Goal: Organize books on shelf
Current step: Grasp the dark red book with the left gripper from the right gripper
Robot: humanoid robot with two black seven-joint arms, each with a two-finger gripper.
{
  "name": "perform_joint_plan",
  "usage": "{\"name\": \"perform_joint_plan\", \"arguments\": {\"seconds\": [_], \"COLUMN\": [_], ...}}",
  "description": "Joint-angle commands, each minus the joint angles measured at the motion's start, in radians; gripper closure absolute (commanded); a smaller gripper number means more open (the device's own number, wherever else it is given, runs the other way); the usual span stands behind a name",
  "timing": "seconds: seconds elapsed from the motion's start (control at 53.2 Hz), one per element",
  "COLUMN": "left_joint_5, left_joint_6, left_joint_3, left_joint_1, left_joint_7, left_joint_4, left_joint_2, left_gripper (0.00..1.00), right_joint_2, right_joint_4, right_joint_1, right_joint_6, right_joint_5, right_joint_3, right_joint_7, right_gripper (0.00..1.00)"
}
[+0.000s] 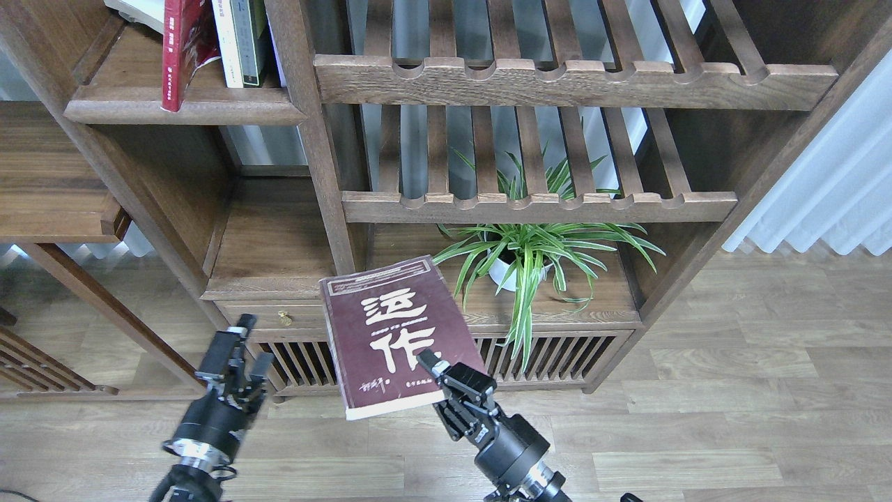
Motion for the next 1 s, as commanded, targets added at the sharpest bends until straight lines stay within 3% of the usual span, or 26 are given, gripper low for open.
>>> {"name": "perform_joint_plan", "arguments": {"seconds": [0.0, 0.282, 0.395, 0.489, 0.527, 0.545, 0.564, 0.583, 0.978], "left_joint_5": [-0.013, -0.016, -0.017, -0.017, -0.02, -0.02, -0.027, -0.03, -0.04], "left_joint_6": [0.0, 0.0, 0.0, 0.0, 0.0, 0.0, 0.0, 0.0, 0.0], "left_joint_3": [0.073, 0.214, 0.237, 0.247, 0.247, 0.244, 0.235, 0.234, 0.23], "left_joint_1": [0.0, -0.001, 0.002, 0.0, 0.005, 0.006, 0.008, 0.008, -0.012], "left_joint_7": [-0.016, -0.062, -0.062, -0.065, -0.07, -0.073, -0.079, -0.082, -0.082], "left_joint_4": [-0.01, 0.011, 0.011, 0.016, 0.028, 0.029, 0.037, 0.04, 0.046], "left_joint_2": [0.001, 0.003, 0.006, 0.007, 0.009, 0.009, 0.009, 0.009, 0.069], "left_gripper": [0.0, 0.01, 0.1, 0.35, 0.6, 0.68, 0.89, 0.95, 0.98], "right_joint_2": [0.0, 0.0, 0.0, 0.0, 0.0, 0.0, 0.0, 0.0, 0.0], "right_joint_4": [-0.001, 0.002, 0.002, 0.002, 0.002, 0.002, 0.002, 0.002, 0.001], "right_joint_1": [-0.024, -0.067, -0.078, -0.088, -0.095, -0.096, -0.101, -0.101, -0.111], "right_joint_6": [0.0, 0.0, 0.0, 0.0, 0.0, 0.0, 0.0, 0.0, 0.0], "right_joint_5": [0.0, -0.001, -0.001, -0.001, -0.003, -0.003, -0.003, -0.003, -0.008], "right_joint_3": [-0.019, -0.068, -0.079, -0.079, -0.08, -0.082, -0.082, -0.085, -0.094], "right_joint_7": [-0.025, -0.059, -0.062, -0.067, -0.068, -0.068, -0.07, -0.07, -0.071], "right_gripper": [0.95, 0.95, 0.95, 0.95, 0.95, 0.95, 0.95, 0.95, 0.95]}}
